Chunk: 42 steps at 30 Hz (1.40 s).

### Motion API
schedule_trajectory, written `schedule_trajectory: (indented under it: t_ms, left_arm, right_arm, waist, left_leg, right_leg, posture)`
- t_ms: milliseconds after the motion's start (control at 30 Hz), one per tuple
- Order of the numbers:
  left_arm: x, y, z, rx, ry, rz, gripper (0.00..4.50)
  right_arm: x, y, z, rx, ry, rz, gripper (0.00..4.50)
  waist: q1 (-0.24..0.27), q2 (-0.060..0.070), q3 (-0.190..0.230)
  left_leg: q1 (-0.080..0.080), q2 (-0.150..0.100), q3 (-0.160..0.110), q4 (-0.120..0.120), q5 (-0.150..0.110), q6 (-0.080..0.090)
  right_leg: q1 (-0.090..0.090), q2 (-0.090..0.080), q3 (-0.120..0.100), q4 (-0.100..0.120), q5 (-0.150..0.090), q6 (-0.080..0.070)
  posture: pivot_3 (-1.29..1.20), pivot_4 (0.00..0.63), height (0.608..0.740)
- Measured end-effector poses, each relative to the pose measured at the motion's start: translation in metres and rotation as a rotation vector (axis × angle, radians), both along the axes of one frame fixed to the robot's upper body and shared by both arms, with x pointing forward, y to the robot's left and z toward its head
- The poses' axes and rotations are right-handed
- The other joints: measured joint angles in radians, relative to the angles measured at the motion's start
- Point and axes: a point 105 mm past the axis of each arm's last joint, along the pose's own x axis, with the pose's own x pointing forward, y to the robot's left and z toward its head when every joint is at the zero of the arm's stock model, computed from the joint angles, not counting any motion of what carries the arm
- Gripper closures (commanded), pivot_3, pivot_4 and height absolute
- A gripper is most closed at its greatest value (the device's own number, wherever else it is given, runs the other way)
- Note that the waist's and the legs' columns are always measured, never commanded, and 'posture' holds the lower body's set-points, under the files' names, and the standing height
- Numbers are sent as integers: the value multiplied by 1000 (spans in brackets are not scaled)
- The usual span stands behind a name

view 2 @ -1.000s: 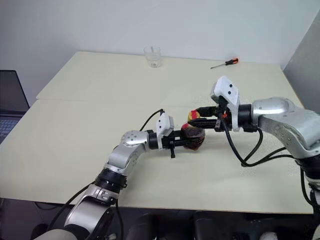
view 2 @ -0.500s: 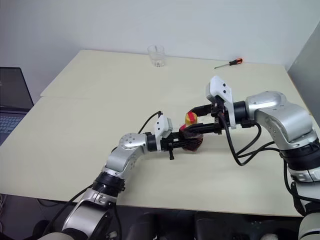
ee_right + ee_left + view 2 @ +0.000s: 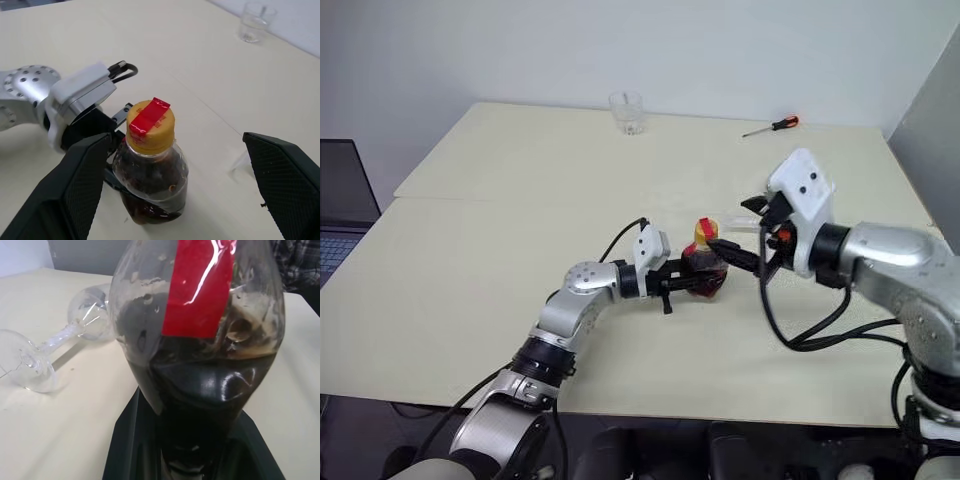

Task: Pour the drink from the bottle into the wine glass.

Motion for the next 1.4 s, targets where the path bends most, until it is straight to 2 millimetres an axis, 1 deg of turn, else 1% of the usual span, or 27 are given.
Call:
schedule_trajectory:
  t_ms: [33,167,267,333,400,533,733,833,933,1000,1067,1200,1300,1400]
  left_arm:
    - [0,-1,0,-1,-4,1,3867]
    - [1,-4,-1,-4,-5,0,3867]
    - [3,-5,-3,-4,-4,5,3867]
    - [4,-5,-3,-2,-5,9,3867]
    - [5,-5,-1,-2,-14,15,3867]
    - [6,-6,2,-7,-28,17,3867]
    - [7,-8,2,-12,-35,29,3867]
    - [7,-8,2,-9,-37,30,3867]
    - [7,-8,2,-8,-38,30,3867]
    - [7,-8,2,-8,-38,30,3867]
    - [7,-8,2,-7,-38,32,3867]
    - [8,-6,2,-3,-40,37,3867]
    - [8,-6,2,-4,-40,41,3867]
    - [9,-6,1,-2,-38,45,3867]
  right_arm:
    - [0,3,0,22,2,-17,0]
    - [-6,23,5,82,-17,-34,0]
    - [-3,30,1,133,10,-95,0]
    - [2,28,-2,152,22,-158,0]
    - [8,21,-4,177,28,-249,0]
    - [15,12,-5,192,26,-356,0]
    - [23,17,-6,169,20,-382,0]
    - [30,23,-3,184,19,-389,0]
    - [33,31,-1,189,14,-376,0]
    - [34,33,0,202,10,-371,0]
    - [35,32,0,209,10,-373,0]
    - [37,25,-10,202,37,-402,0]
    - [38,23,-9,201,26,-404,0]
    - [33,19,-12,191,12,-385,0]
  waist:
    - [0,0,0]
    - [1,0,0]
    - [1,0,0]
    - [1,0,0]
    - [1,0,0]
    - [1,1,0]
    - [-1,1,0]
    - [-1,1,0]
    - [-1,1,0]
    - [-1,1,0]
    - [-1,1,0]
    - [-1,1,0]
    - [-1,1,0]
    - [-1,1,0]
  left_leg:
    - [0,0,0,0,0,0]
    - [0,0,0,0,0,0]
    - [0,0,0,0,0,0]
    - [-1,0,0,0,0,0]
    - [-1,0,0,0,0,0]
    - [-1,0,0,0,0,0]
    - [-1,0,0,0,0,0]
    - [-1,0,0,0,0,0]
    - [-1,0,0,0,0,0]
    - [-1,0,0,0,0,0]
    - [-1,0,0,0,0,0]
    - [-1,0,0,0,0,0]
    - [-1,0,0,-1,0,0]
    - [-1,0,0,-1,0,0]
  right_leg:
    - [0,0,0,0,0,0]
    - [0,0,-1,0,0,0]
    - [0,0,-1,0,0,0]
    - [0,0,0,0,0,0]
    - [0,-1,-1,-1,0,0]
    - [0,0,-1,-1,0,0]
    - [0,0,-1,-1,0,0]
    - [0,0,-1,-1,0,0]
    - [0,0,-1,-1,0,0]
    - [0,0,-1,-1,0,0]
    - [0,0,-1,-1,0,0]
    - [-1,-1,-1,-1,0,0]
    - [-1,0,-1,-1,0,0]
    - [-1,0,-1,-1,0,0]
  posture:
    - [0,150,740]
    - [0,150,740]
    - [0,150,740]
    - [0,150,740]
    - [0,150,740]
    - [0,150,740]
    - [0,150,740]
    - [0,150,740]
    - [0,150,740]
    - [0,150,740]
    - [0,150,740]
    - [0,150,740]
    - [0,150,740]
    - [0,150,740]
